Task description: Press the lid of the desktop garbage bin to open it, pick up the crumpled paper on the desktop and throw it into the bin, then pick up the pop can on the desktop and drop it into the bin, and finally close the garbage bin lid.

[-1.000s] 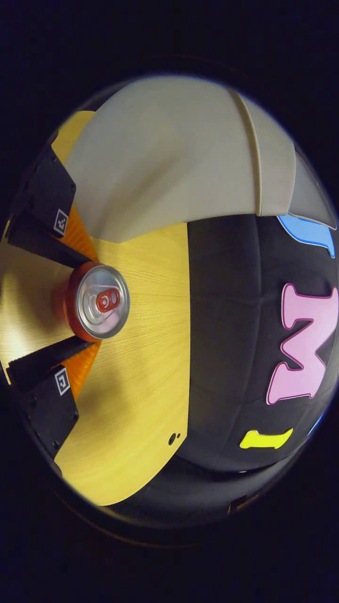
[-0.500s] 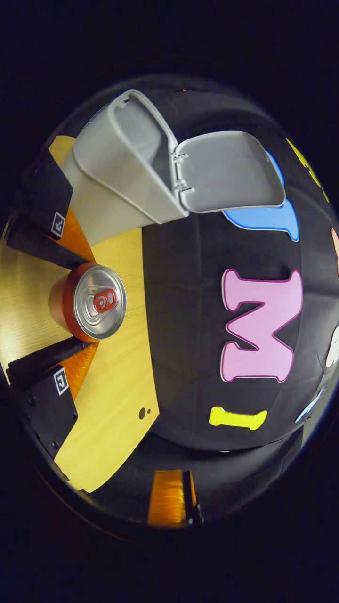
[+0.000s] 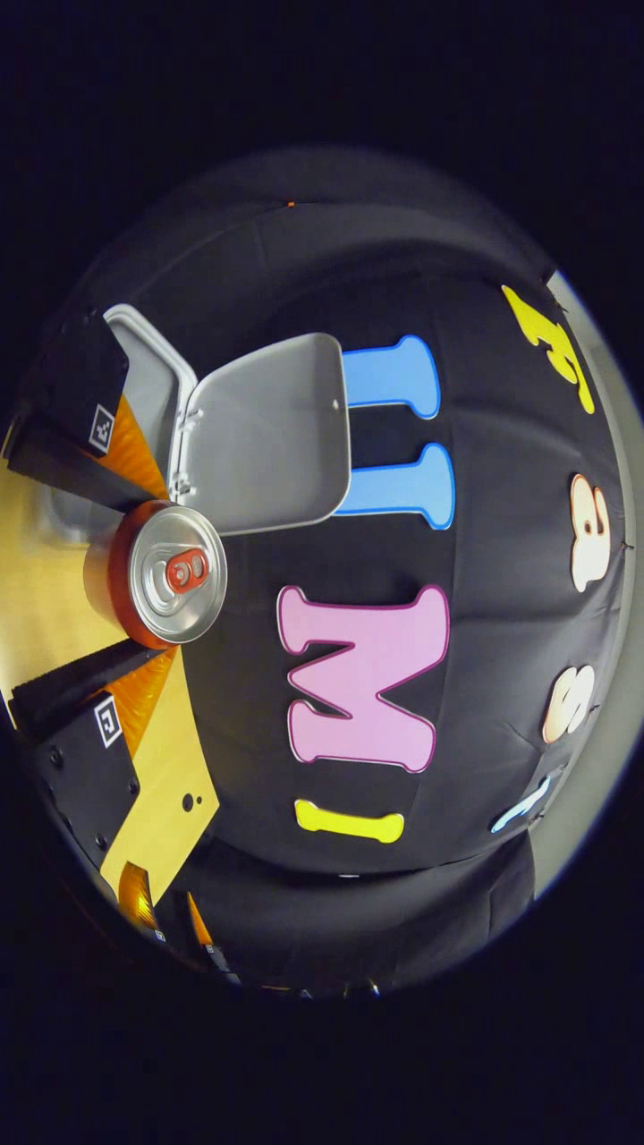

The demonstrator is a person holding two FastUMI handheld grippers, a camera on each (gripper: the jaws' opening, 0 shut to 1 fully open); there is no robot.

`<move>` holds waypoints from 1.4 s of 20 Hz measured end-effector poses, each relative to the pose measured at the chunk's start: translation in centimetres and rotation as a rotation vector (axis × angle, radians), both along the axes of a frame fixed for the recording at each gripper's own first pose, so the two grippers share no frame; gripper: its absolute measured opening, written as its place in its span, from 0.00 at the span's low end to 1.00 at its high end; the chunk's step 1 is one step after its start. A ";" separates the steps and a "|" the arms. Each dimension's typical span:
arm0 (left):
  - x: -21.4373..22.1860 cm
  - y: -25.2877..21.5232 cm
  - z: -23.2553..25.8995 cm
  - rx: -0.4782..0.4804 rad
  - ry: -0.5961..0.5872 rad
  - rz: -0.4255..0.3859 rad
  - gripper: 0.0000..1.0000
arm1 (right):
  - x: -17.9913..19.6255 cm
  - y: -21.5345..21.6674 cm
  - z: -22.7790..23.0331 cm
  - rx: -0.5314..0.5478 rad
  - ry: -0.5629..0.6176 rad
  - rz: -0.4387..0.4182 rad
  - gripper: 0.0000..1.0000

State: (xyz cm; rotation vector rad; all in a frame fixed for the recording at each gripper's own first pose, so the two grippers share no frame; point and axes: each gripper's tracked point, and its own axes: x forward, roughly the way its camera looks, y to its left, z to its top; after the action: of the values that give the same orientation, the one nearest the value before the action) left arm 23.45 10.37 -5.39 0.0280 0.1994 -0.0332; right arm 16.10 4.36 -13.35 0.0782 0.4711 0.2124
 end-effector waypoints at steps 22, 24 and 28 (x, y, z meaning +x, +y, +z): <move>3.7 11.6 9.0 -0.181 -0.066 0.199 0.94 | -3.0 -1.0 -2.7 0.036 0.037 0.027 0.98; 5.8 12.3 11.4 -0.116 -0.094 0.182 0.93 | -2.7 -0.7 -3.1 0.054 0.040 0.042 0.98; 10.1 11.2 13.4 -0.105 -0.069 0.139 0.93 | -2.1 -0.6 -3.0 0.099 0.016 0.035 0.98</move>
State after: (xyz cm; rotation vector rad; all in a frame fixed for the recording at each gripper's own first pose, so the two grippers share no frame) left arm 33.53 21.53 8.02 -0.0895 0.1300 0.0957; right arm 14.03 3.78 -16.38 0.1685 0.4784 0.2696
